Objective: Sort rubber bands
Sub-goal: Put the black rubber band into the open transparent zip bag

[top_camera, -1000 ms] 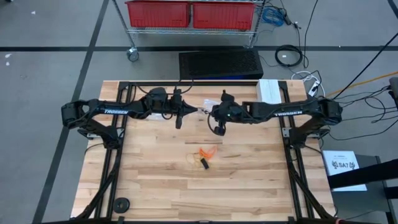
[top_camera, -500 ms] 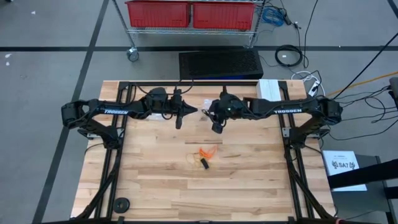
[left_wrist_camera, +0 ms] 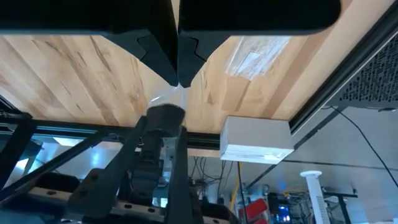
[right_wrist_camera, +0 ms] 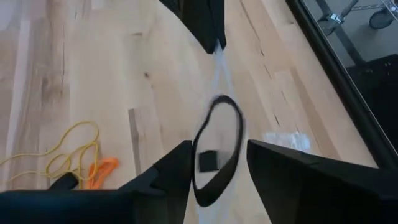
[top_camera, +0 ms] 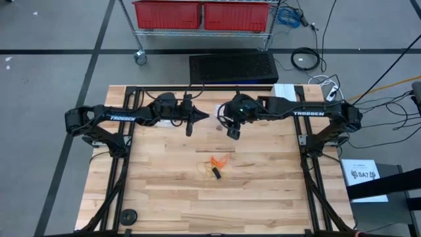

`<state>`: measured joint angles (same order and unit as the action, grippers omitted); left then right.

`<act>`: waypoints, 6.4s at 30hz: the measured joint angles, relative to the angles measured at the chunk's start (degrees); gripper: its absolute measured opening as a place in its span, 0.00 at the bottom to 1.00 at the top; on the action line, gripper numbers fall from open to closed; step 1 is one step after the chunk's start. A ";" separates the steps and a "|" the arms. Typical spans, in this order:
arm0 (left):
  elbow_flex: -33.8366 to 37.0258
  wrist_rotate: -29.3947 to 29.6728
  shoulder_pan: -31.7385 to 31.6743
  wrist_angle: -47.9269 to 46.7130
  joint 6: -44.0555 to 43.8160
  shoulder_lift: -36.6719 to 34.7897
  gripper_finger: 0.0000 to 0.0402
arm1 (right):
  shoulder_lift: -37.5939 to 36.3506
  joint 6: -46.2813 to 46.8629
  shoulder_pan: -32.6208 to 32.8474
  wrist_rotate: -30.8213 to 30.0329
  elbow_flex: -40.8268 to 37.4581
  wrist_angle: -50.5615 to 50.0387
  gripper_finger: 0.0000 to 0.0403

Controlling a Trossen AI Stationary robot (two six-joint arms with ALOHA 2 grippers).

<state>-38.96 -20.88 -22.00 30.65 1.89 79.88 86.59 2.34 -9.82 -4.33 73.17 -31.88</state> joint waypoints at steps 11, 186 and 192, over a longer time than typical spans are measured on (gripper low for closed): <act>0.00 -2.99 0.39 0.59 0.00 0.00 0.00 | 0.62 -2.55 -1.02 -4.63 -0.07 -0.12 0.38; 3.74 5.01 -3.96 -17.72 4.63 -15.37 0.00 | 1.46 18.40 0.77 2.37 -28.09 23.81 0.12; 3.74 5.01 -3.85 -17.85 4.50 -15.37 0.00 | 1.40 18.09 -0.71 2.54 -28.39 24.22 0.37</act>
<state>-35.22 -15.88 -25.85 12.80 6.39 64.51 87.99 20.43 -10.54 -1.78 44.77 -7.65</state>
